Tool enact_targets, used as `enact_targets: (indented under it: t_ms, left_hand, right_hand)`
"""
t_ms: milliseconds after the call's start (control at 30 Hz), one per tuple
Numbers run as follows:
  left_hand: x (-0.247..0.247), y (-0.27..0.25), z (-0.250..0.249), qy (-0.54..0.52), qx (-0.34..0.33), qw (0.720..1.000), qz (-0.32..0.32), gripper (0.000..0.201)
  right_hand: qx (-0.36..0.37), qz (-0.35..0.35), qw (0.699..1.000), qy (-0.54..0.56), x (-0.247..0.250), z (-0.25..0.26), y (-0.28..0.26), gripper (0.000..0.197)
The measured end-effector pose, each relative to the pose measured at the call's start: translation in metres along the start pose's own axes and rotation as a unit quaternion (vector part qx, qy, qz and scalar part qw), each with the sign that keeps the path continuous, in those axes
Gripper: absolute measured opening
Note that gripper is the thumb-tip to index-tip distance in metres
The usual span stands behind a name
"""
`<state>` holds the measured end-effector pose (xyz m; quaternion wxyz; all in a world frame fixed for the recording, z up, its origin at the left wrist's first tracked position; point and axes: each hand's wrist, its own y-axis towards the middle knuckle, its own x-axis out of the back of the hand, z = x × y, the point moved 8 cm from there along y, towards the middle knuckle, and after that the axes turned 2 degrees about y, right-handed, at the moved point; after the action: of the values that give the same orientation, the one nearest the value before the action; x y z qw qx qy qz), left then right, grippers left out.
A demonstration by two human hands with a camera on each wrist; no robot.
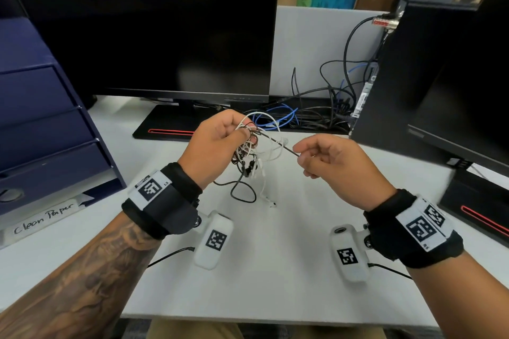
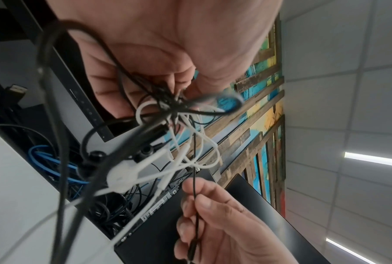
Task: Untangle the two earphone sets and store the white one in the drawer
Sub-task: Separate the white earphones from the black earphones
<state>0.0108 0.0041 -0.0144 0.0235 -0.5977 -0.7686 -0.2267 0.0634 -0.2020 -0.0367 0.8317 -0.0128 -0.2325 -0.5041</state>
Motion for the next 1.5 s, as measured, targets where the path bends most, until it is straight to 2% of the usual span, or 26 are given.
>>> enact_targets:
  t_ms: [100, 333, 467, 567, 733, 867, 1067, 1167, 1267, 1333, 1400, 1500]
  left_hand:
    - [-0.002, -0.001, -0.003, 0.001, -0.004, 1.0, 0.004, 0.014]
    - [-0.016, -0.007, -0.005, -0.017, 0.0, 0.998, 0.064, 0.011]
    - [-0.022, -0.008, -0.003, -0.007, 0.004, 0.996, 0.094, 0.02]
    - [-0.024, -0.009, -0.005, 0.007, -0.003, 0.994, 0.11, 0.016]
    - [-0.021, -0.009, -0.007, 0.016, -0.008, 0.995, 0.096, 0.011]
    - [-0.022, -0.009, -0.003, -0.021, 0.021, 0.998, 0.064, 0.013]
    - [-0.004, -0.005, 0.003, -0.114, 0.077, 0.99, -0.022, 0.019]
    - [-0.008, -0.006, -0.003, -0.122, 0.066, 0.99, 0.002, 0.017]
    - [-0.017, -0.009, -0.007, -0.116, 0.047, 0.991, 0.04, 0.014]
    - [-0.021, -0.011, -0.01, -0.113, 0.04, 0.991, 0.057, 0.013]
    - [-0.023, -0.013, -0.014, -0.096, 0.024, 0.993, 0.069, 0.013]
    - [-0.025, -0.013, -0.015, -0.073, 0.006, 0.994, 0.08, 0.014]
  right_hand:
    - [0.012, 0.015, 1.0, 0.024, -0.003, 0.003, -0.001, 0.025]
    - [0.052, 0.023, 0.997, 0.058, -0.01, 0.017, -0.005, 0.034]
    - [0.067, 0.016, 0.996, 0.063, -0.009, 0.02, -0.005, 0.034]
    - [0.069, 0.034, 0.995, 0.068, -0.011, 0.02, -0.007, 0.039]
    - [0.073, 0.023, 0.995, 0.061, -0.009, 0.023, -0.007, 0.005]
    - [0.101, 0.014, 0.994, 0.04, -0.008, 0.027, -0.008, 0.013]
    - [0.129, 0.086, 0.988, -0.005, -0.019, 0.034, -0.016, 0.015]
    - [0.113, 0.128, 0.985, -0.02, -0.029, 0.034, -0.02, 0.024]
    - [0.081, 0.101, 0.992, 0.013, -0.028, 0.03, -0.017, 0.042]
    - [0.063, 0.072, 0.995, 0.031, -0.026, 0.024, -0.013, 0.029]
    - [0.046, 0.077, 0.995, 0.037, -0.029, 0.018, -0.011, 0.014]
    - [0.055, 0.085, 0.994, 0.046, -0.032, 0.019, -0.012, 0.005]
